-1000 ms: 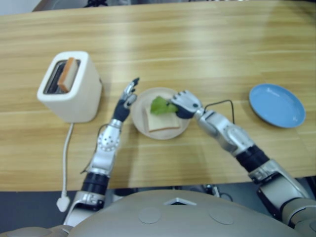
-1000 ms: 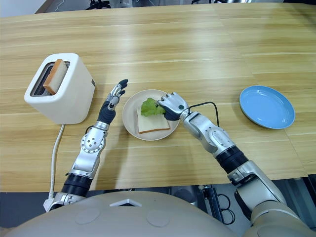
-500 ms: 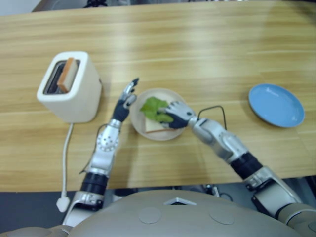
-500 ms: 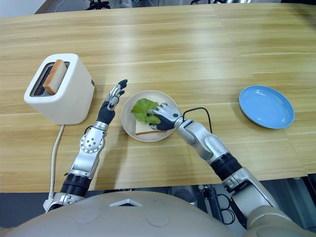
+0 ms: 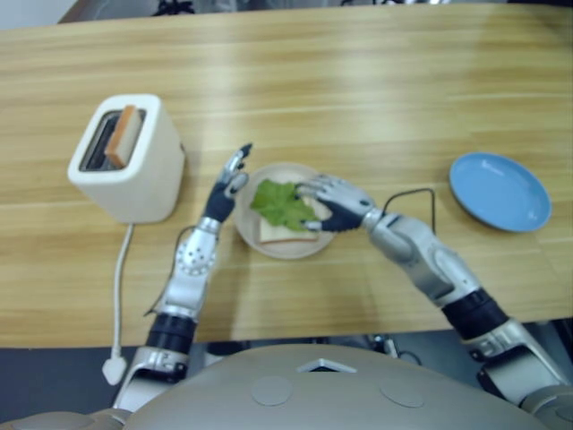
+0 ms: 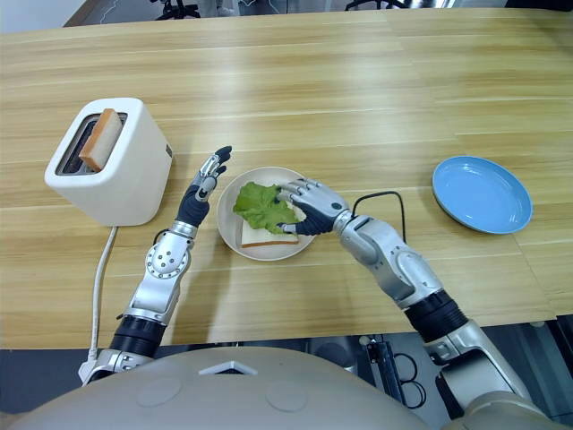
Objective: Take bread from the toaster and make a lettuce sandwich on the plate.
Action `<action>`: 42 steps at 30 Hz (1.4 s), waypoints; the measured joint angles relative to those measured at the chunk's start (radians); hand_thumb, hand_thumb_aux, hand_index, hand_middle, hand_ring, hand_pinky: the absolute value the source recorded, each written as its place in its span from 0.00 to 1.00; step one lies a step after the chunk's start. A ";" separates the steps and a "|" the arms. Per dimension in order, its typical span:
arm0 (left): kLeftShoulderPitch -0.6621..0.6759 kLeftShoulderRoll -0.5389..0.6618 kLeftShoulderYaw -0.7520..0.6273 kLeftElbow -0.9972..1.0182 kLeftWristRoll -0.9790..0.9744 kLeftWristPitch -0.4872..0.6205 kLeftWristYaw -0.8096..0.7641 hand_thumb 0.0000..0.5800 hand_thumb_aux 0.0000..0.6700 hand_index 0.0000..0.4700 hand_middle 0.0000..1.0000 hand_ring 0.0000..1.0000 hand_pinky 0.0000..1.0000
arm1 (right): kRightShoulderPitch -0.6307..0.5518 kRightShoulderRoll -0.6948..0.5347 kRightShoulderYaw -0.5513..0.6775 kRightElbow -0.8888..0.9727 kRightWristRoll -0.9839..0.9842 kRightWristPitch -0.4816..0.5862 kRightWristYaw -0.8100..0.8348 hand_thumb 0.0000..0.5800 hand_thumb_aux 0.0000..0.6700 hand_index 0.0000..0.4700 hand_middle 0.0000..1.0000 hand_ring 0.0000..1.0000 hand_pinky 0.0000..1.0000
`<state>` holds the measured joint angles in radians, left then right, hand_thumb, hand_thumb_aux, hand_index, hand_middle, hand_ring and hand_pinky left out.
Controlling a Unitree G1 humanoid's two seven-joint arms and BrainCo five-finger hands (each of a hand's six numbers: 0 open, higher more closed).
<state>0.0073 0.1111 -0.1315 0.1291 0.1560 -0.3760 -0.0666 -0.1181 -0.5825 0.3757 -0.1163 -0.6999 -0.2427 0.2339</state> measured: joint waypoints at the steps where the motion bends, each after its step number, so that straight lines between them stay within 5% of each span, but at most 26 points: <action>1: 0.000 0.000 0.000 0.000 0.000 0.000 0.000 0.00 0.00 0.00 0.00 0.00 0.00 | 0.005 -0.006 -0.013 -0.022 0.008 0.004 0.012 0.54 0.32 0.31 0.00 0.00 0.00; 6: -0.002 0.004 0.001 0.005 0.000 -0.002 -0.001 0.00 0.00 0.00 0.00 0.00 0.00 | 0.027 -0.016 -0.081 -0.115 0.079 0.027 0.068 0.48 0.28 0.27 0.00 0.00 0.00; 9: -0.004 0.011 0.003 0.006 0.000 -0.004 -0.002 0.00 0.00 0.00 0.00 0.00 0.00 | 0.035 -0.018 -0.148 -0.189 0.147 0.051 0.101 0.32 0.18 0.17 0.00 0.00 0.00; 15: -0.011 0.089 0.028 -0.098 0.042 0.005 -0.001 0.00 0.00 0.00 0.00 0.00 0.00 | 0.031 -0.016 -0.296 -0.265 0.292 0.105 0.137 0.23 0.12 0.12 0.00 0.00 0.00; 17: -0.023 0.161 0.092 -0.249 0.082 0.023 0.000 0.00 0.00 0.00 0.00 0.00 0.00 | 0.028 -0.006 -0.350 -0.243 0.342 0.113 0.123 0.08 0.04 0.04 0.00 0.00 0.00; 25: -0.091 0.485 0.399 -0.596 0.356 0.164 -0.040 0.00 0.00 0.00 0.00 0.00 0.00 | 0.078 0.066 -0.390 -0.045 0.369 0.090 0.019 0.10 0.05 0.05 0.00 0.00 0.00; 33: -0.071 0.627 0.476 -0.412 0.566 0.395 -0.084 0.00 0.00 0.00 0.00 0.00 0.00 | 0.096 0.065 -0.377 -0.003 0.345 0.057 -0.024 0.12 0.06 0.06 0.00 0.00 0.00; 42: -0.088 0.629 0.339 -0.164 0.643 0.519 -0.096 0.00 0.00 0.00 0.00 0.00 0.00 | 0.110 0.063 -0.376 0.001 0.325 0.053 -0.046 0.11 0.06 0.06 0.00 0.00 0.00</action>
<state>-0.0811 0.7405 0.2070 -0.0353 0.7985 0.1434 -0.1631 -0.0079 -0.5193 -0.0002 -0.1157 -0.3753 -0.1902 0.1877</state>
